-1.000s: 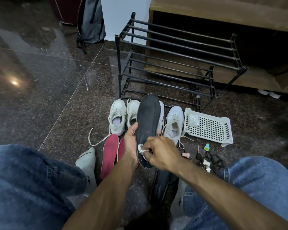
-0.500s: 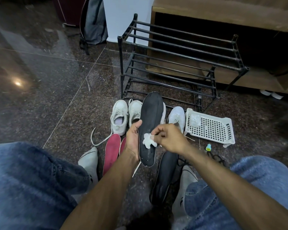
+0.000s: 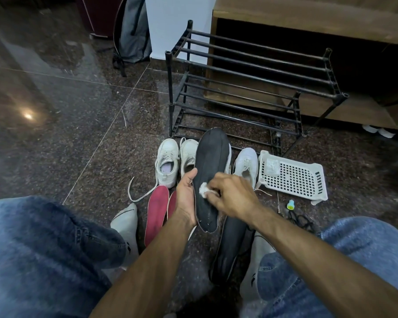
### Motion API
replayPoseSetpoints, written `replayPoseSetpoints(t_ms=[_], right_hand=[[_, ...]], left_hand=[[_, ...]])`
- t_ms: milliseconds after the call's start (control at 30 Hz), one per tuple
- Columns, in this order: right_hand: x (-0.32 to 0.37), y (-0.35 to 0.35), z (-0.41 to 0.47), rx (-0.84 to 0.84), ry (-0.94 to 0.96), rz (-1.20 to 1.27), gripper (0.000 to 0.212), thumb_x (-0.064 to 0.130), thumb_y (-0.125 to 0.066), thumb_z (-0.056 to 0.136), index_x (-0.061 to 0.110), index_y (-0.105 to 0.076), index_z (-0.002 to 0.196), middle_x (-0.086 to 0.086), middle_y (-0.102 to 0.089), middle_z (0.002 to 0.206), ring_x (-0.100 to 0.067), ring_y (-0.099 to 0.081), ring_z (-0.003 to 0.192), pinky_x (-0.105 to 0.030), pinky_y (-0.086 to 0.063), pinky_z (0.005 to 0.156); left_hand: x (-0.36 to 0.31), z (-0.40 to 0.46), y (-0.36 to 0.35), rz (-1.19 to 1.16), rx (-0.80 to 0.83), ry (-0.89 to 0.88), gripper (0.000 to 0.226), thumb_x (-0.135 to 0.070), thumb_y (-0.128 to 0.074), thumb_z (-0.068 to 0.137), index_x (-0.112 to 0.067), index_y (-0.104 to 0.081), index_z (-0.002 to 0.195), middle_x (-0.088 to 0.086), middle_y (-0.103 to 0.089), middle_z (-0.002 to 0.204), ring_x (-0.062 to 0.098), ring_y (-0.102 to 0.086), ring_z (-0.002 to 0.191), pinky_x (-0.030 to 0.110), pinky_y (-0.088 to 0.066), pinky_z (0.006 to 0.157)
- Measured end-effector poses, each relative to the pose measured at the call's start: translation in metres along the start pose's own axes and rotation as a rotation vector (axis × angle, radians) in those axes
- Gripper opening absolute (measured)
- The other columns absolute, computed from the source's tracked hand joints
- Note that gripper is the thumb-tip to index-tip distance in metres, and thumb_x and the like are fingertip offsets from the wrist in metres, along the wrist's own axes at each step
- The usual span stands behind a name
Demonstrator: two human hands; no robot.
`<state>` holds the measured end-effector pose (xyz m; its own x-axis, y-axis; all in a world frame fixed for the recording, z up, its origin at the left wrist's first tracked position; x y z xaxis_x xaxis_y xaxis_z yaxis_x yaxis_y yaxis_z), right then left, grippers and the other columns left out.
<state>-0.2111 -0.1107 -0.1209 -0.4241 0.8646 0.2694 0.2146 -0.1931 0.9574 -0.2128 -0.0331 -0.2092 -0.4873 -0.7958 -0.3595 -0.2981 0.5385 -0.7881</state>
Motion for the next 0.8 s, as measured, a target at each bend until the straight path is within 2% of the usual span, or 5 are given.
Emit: replayPoseSetpoints(t_ms=[100,333,500,667,800], right_hand=[[-0.013,0.015,0.01,-0.026,-0.061,-0.061,0.023,0.032,-0.052,0.094,0.018,-0.068,0.101,0.002,-0.059,0.099,-0.024,-0.061,0.089,-0.038,-0.051,0.08],[0.023,-0.007,-0.027,0.161,0.351,-0.359,0.011,0.026,-0.062,0.083,0.016,-0.065,0.083,-0.001,-0.054,0.084,-0.024,-0.054,0.047,-0.03,-0.032,0.044],[0.01,0.006,-0.011,0.081,0.163,-0.236,0.024,0.035,-0.046,0.095,0.021,-0.063,0.106,0.004,-0.054,0.107,-0.028,-0.063,0.085,-0.041,-0.048,0.081],[-0.013,0.004,-0.002,-0.041,-0.156,0.175,0.012,0.028,-0.063,0.081,0.027,-0.062,0.093,0.009,-0.067,0.082,-0.017,-0.064,0.08,-0.034,-0.053,0.073],[-0.013,-0.002,-0.002,-0.046,-0.196,0.201,0.015,0.027,-0.064,0.082,0.027,-0.065,0.097,0.009,-0.066,0.076,-0.016,-0.064,0.078,-0.032,-0.052,0.072]], left_hand=[[0.006,-0.001,-0.003,0.048,0.029,0.023,0.042,-0.035,-0.043,0.091,-0.005,-0.068,0.105,0.012,-0.072,0.092,0.026,-0.068,0.078,0.032,-0.057,0.07],[-0.016,0.003,-0.003,0.096,0.006,-0.019,0.058,-0.045,-0.042,0.086,0.001,-0.075,0.095,0.023,-0.068,0.095,0.031,-0.063,0.086,0.036,-0.05,0.075],[-0.019,0.001,-0.011,-0.018,0.032,-0.028,0.063,-0.052,-0.043,0.093,0.001,-0.066,0.116,0.026,-0.067,0.111,0.034,-0.067,0.098,0.046,-0.045,0.101],[-0.016,-0.002,-0.013,-0.146,0.056,-0.106,0.072,-0.061,-0.038,0.094,0.0,-0.077,0.085,0.019,-0.071,0.084,0.03,-0.07,0.072,0.042,-0.059,0.07],[-0.006,-0.004,-0.007,-0.106,0.053,-0.058,0.064,-0.057,-0.045,0.092,-0.001,-0.074,0.096,0.017,-0.07,0.094,0.029,-0.068,0.083,0.04,-0.057,0.079]])
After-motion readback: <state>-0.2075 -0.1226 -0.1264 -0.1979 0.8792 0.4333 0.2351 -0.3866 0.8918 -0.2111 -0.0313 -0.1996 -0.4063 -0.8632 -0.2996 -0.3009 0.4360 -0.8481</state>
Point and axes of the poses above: each hand's wrist, its own z-axis towards the middle knuckle, its own y-axis out of the back of the hand, x = y × z, the point moved 6 cm from there along z, towards the middle knuckle
